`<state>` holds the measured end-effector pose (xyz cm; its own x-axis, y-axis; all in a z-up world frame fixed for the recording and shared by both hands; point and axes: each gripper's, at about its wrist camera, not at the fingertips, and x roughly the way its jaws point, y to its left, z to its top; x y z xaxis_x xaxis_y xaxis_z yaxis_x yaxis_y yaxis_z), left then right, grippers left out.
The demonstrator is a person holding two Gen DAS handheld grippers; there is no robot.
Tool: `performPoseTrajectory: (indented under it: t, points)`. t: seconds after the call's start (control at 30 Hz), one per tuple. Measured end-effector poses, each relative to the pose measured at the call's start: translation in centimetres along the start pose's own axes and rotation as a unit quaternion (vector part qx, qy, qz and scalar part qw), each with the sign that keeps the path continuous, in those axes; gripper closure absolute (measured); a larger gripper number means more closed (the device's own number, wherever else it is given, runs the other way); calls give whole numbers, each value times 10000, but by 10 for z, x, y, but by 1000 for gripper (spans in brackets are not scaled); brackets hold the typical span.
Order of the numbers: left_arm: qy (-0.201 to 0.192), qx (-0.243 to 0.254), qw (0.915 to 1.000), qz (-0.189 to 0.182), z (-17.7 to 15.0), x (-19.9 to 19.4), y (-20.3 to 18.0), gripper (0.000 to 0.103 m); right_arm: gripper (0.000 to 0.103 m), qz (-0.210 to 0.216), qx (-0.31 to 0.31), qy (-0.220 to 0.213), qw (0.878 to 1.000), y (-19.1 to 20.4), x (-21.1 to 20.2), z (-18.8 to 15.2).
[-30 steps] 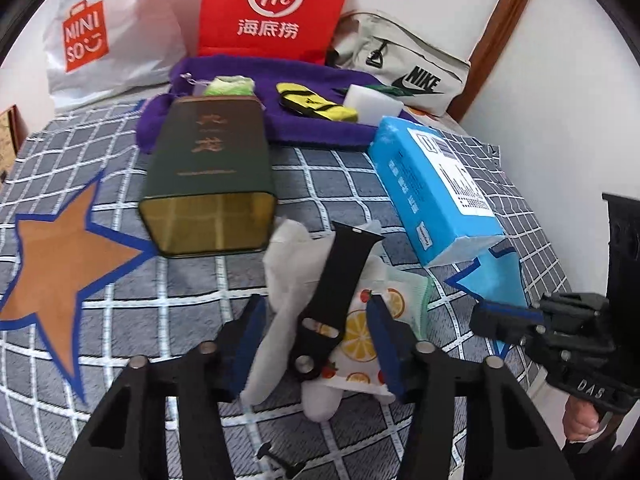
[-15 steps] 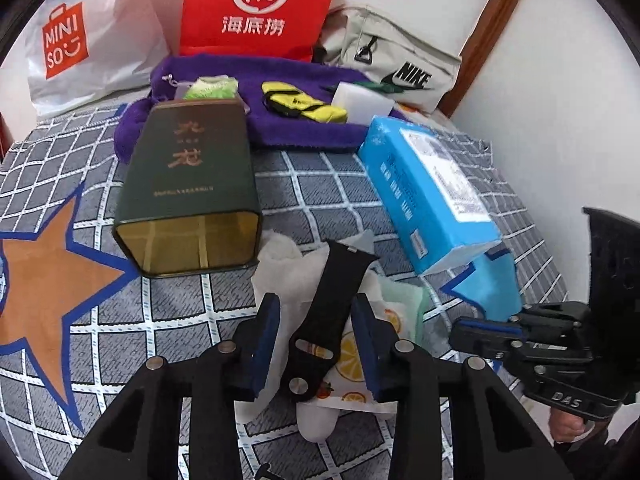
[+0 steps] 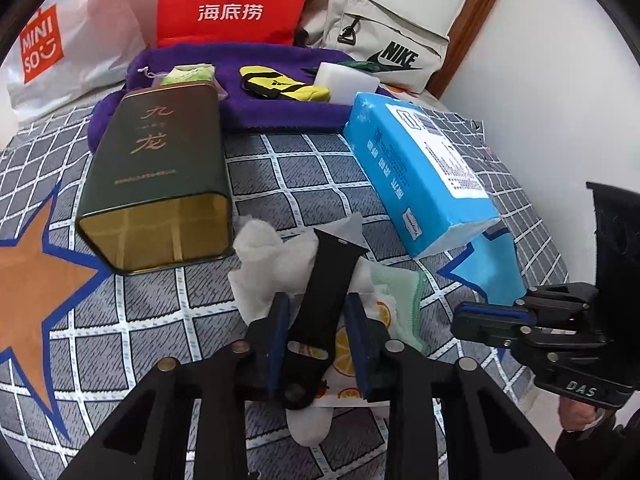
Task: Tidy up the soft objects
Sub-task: 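Grasp the black strap with the left tool while the right tool reaches the orange-print packet, then lift the black strap with the left tool while the right tool grasps the orange-print packet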
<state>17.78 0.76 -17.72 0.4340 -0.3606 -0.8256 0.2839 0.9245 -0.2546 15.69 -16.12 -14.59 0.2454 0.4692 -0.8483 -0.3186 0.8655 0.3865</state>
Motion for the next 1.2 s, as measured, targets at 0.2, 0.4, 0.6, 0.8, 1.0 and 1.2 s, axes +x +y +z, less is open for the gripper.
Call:
performPoseTrajectory:
  t: [0.2,0.4,0.6,0.8,1.0,1.2]
  points:
    - [33,-98,9999,0,-1,-4,3,81,94,-31,-49,-26,10000,5,-2,0]
    - [-110,60,9999,61,-4,-9,-3,83,94,-63,-169,-4,9998,16,-2,1]
    - [-346,-191,9992,91,-4,-31,12,84,93,-62,-320,-33,9995,29,-3,5]
    - [-452,-441,9978,187,-10,-45,30,90,64,-41,-582,-38,9983,49,3,11]
    - [-457,-672,9964,227,-17,-46,48,93,57,-97,-744,-24,9972,66,20,19]
    - [-285,-792,9964,91,-22,-40,55,93,68,-386,-797,111,9960,72,37,19]
